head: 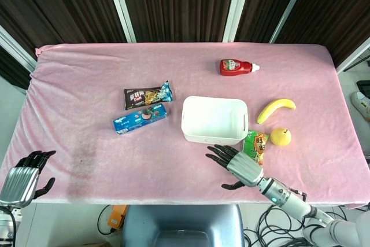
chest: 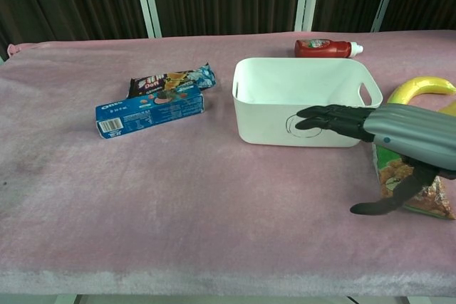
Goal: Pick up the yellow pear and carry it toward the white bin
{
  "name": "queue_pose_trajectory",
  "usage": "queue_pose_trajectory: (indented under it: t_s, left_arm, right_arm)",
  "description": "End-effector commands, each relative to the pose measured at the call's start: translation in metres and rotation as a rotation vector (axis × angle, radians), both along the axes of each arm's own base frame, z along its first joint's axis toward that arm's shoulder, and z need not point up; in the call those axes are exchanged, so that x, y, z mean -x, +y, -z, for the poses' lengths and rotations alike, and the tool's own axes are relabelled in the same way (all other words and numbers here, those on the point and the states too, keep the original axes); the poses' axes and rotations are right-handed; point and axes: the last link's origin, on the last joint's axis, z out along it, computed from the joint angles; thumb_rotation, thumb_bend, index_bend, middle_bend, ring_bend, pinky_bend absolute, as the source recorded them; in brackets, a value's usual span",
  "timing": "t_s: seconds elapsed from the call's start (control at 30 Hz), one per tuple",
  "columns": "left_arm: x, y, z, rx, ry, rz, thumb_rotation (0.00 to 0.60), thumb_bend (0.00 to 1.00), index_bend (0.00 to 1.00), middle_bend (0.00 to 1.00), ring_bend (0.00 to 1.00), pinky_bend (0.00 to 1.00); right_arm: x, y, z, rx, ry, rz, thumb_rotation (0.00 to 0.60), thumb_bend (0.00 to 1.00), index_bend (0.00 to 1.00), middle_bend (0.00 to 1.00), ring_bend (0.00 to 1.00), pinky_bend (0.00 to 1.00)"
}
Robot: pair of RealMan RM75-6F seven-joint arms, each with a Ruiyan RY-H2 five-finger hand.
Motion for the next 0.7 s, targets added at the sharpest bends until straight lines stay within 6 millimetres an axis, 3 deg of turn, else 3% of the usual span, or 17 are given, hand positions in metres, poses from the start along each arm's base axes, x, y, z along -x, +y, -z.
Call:
queue_pose_trajectory:
  t_s: [0.03,0.3,0.5,0.7]
  left_arm:
    - [0.0,0.0,0.0,0.001,-0.001,0.004,0.6,0.31,0.21,0.27,0.19,0.33]
    - [0.0,0.001,0.0,-0.001,-0.003,0.005,0.6,0.31,0.21,0.27,0.19,0.33]
    - [0.0,0.002,0.001,0.003,-0.001,0.005,0.6,0.31,0.21,0.27,0.19,0.33]
    - [0.0,0.003,0.002,0.006,0.002,0.005,0.6,0.31,0.21,0.27,0.19,0.33]
  right_arm:
    - [0.012,0.019,-0.029,0.066,-0.01,0.039,0.6,0.3,0.18,0.07,0.07,0.31]
    - [0.05,0.034,-0.104,0.285,0.039,0.236,0.6,0.3,0.18,0.09,0.09,0.33]
    - [0.08,0.012,-0.149,0.411,0.014,0.419,0.6,0.3,0.19,0.09,0.09,0.33]
    - [0.11,-0.019,-0.163,0.44,0.117,0.55,0.6,0.3,0.2,0.1,0.09,0.29]
